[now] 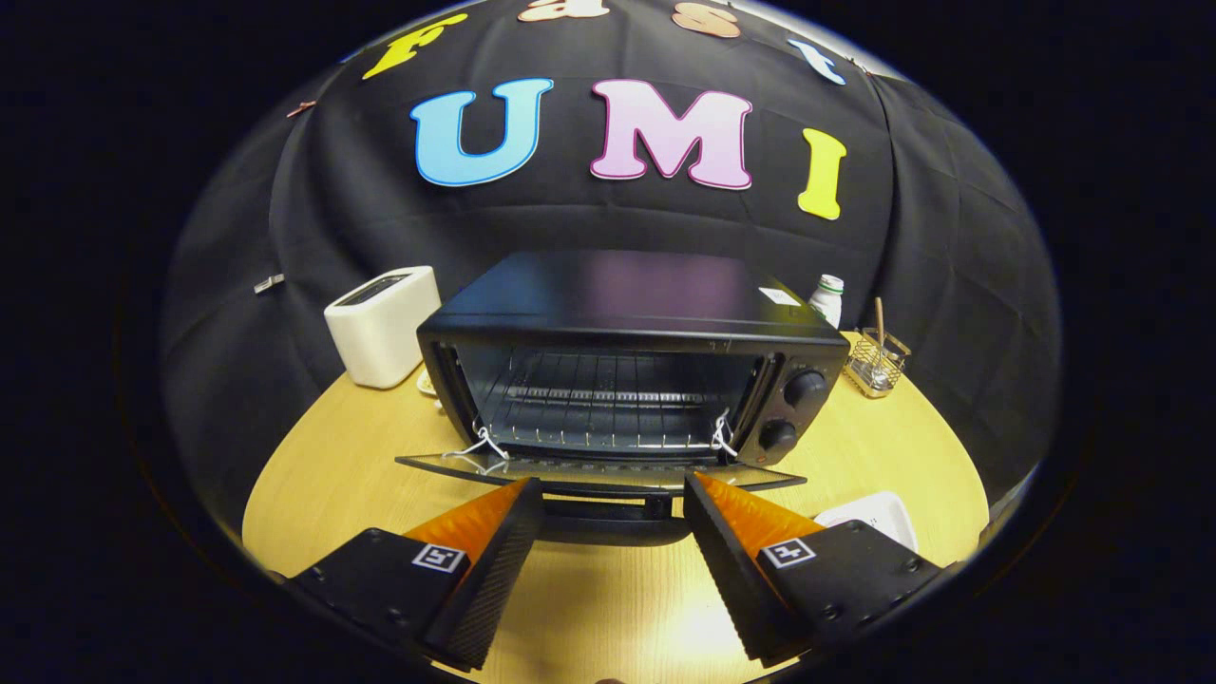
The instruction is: Open the toaster oven, put the food inside, and close the toaster oven door.
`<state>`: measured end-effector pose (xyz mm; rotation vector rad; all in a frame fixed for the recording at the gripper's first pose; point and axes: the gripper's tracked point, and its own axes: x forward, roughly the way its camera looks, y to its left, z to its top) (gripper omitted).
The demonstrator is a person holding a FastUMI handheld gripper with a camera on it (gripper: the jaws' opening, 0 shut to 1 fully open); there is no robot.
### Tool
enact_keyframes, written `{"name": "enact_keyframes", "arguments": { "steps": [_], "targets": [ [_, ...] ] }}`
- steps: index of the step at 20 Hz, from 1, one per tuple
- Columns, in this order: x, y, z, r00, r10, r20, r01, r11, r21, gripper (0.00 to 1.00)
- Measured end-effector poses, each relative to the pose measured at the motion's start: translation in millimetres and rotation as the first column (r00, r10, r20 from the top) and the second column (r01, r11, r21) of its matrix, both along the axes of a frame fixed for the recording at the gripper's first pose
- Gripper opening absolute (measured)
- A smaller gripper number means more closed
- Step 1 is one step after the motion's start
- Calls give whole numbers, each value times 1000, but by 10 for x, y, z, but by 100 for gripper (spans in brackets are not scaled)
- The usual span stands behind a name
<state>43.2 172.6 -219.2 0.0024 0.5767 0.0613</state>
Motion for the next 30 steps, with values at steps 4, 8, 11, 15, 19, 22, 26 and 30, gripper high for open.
{"name": "enact_keyframes", "arguments": {
  "steps": [4, 8, 11, 15, 19, 22, 26, 30],
  "targets": [
    [-269, -4, -370, 993, 0, -120, 3, 1000, 29, 98],
    [-504, -98, -771, 968, -2, -251, 12, 999, 39, 98],
    [-553, -181, -687, 969, 13, -247, 3, 998, 65, 98],
    [-622, -543, -449, 972, 24, -232, -8, 997, 73, 98],
    [-636, -1135, -195, 978, -2, -210, 15, 998, 59, 98],
    [-648, -1590, -142, 978, -19, -207, 26, 999, 34, 98],
    [-610, -2101, -138, 983, -20, -182, 17, 1000, -16, 98],
    [-548, -2518, -242, 975, -29, -221, 27, 1000, -10, 98]
  ]
}}
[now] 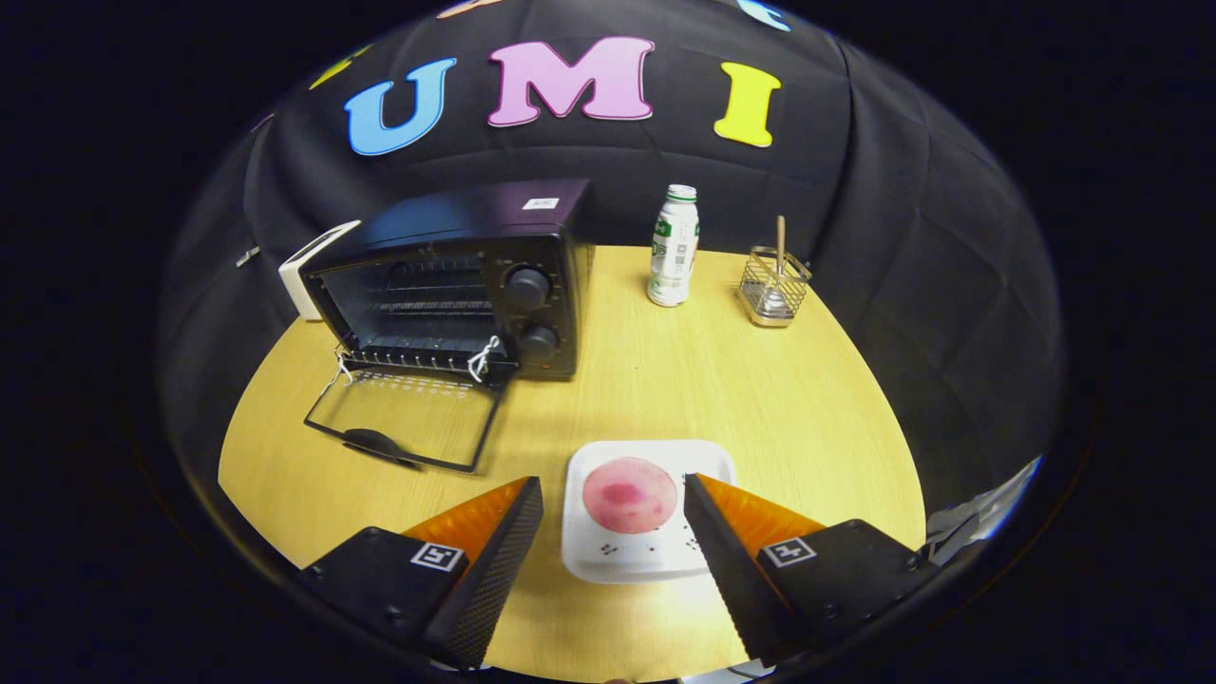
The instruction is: Open the toaster oven, put the food inside, and close the toaster oven door.
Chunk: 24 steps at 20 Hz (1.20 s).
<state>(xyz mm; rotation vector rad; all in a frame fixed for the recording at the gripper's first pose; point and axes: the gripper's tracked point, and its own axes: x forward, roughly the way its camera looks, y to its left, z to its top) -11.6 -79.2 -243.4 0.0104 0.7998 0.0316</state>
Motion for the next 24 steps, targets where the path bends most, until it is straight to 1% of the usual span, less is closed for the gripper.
{"name": "enact_keyframes", "arguments": {
  "steps": [2, 9, 15, 19, 21, 22, 23, 24],
  "targets": [
    [11, -196, -74, 999, -29, -22, 29, 999, 15, 98],
    [-109, -744, -598, 987, -48, -151, 50, 999, 7, 98],
    [-150, -955, -980, 971, -26, -237, 27, 1000, 3, 98],
    [-101, -999, -1141, 956, -14, -292, 23, 999, 28, 98],
    [-127, -966, -1169, 946, -10, -323, 32, 997, 64, 80],
    [-95, -979, -1186, 945, -20, -326, 44, 997, 67, 61],
    [-99, -976, -1189, 940, -24, -341, 53, 996, 76, 58],
    [-115, -951, -1192, 932, -26, -361, 64, 994, 94, 47]
  ]
}}
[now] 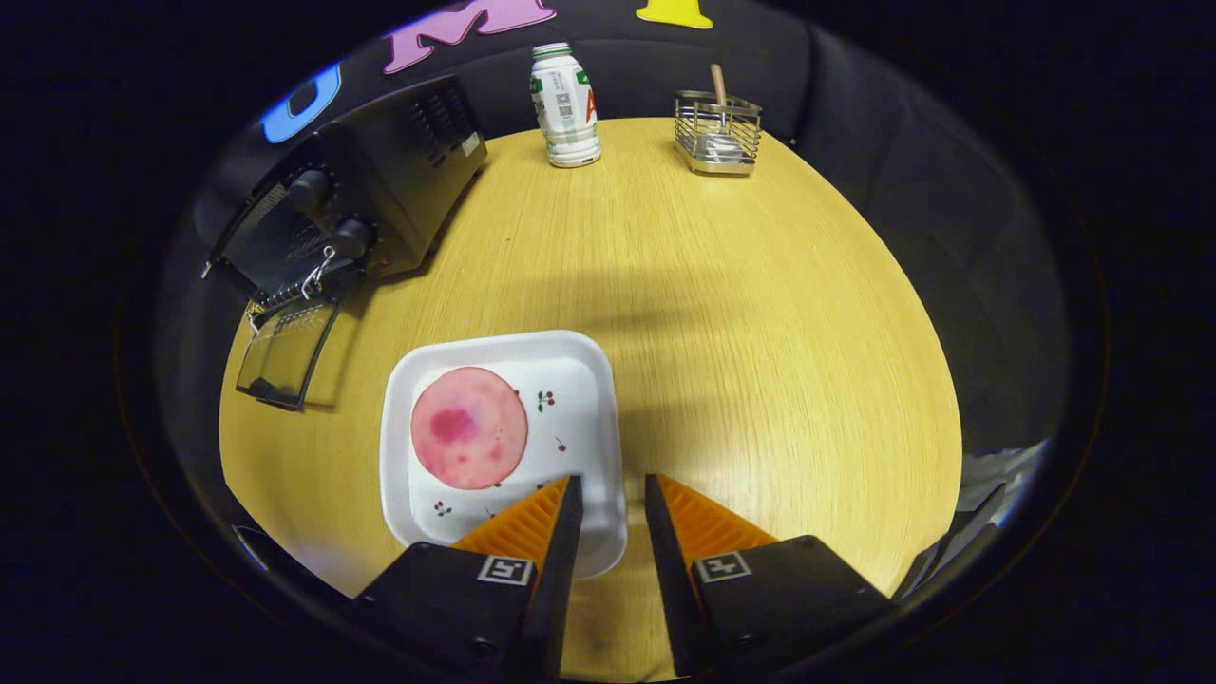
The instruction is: Open the toaster oven, put the food inside, and close the toaster oven door.
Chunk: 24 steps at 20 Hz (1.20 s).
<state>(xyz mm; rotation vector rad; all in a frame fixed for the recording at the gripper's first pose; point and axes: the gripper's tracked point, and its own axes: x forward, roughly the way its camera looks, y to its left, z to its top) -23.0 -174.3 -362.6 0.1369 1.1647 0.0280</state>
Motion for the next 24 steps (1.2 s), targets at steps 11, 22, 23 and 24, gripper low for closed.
{"name": "enact_keyframes", "arguments": {
  "steps": [11, 22, 23, 24],
  "targets": [
    [-67, 27, -8, 993, -72, -95, 83, 989, 124, 6],
    [-364, 268, 279, 913, -372, -170, 406, 783, 471, 5],
    [-374, 274, 303, 896, -403, -185, 439, 751, 493, 5],
    [-384, 274, 344, 880, -434, -194, 468, 719, 513, 5]
  ]
}}
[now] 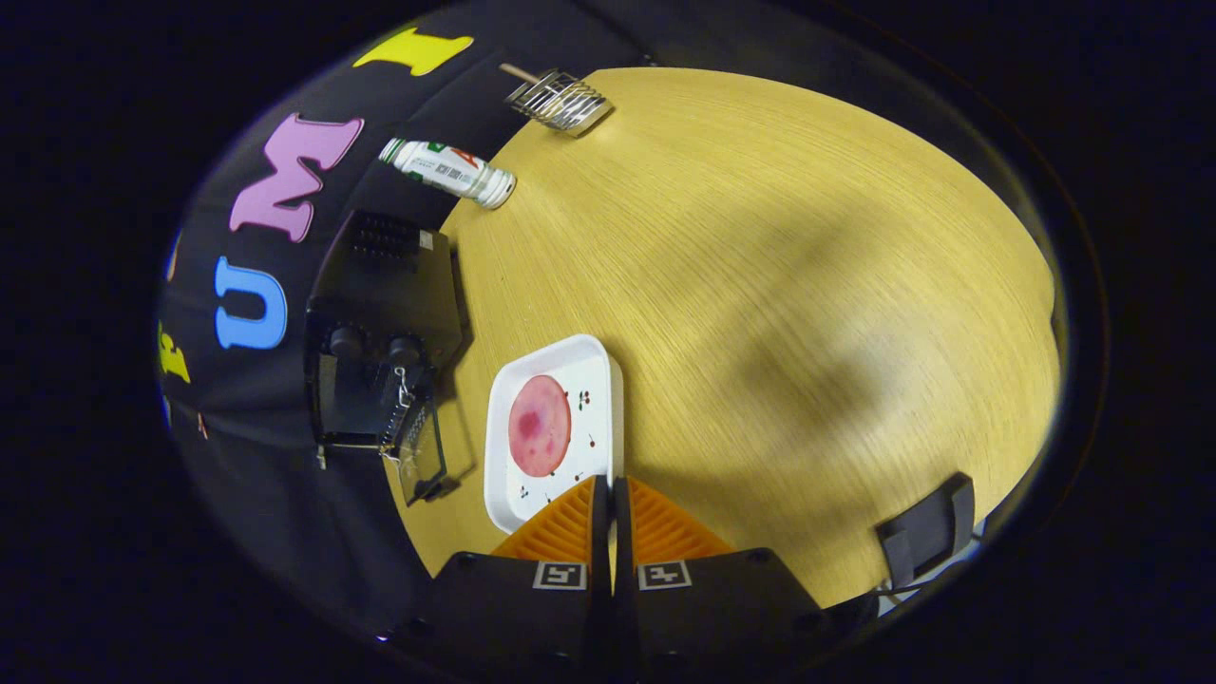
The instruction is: Open the toaster oven, put the food inside, and close the toaster oven door.
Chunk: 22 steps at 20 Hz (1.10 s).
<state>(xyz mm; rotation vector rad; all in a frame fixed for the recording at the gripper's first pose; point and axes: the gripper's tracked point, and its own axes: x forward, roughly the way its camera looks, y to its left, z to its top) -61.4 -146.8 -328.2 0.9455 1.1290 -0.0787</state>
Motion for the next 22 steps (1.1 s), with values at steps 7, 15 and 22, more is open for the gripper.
{"name": "enact_keyframes", "arguments": {
  "steps": [7, 15, 22],
  "targets": [
    [-281, -33, 412, 988, -146, 50, 141, 986, 85, 5],
    [-402, 523, 1050, 973, -159, 165, 132, 978, 163, 5],
    [-157, 1463, 1172, 977, -65, 203, 25, 980, 197, 5]
  ]
}}
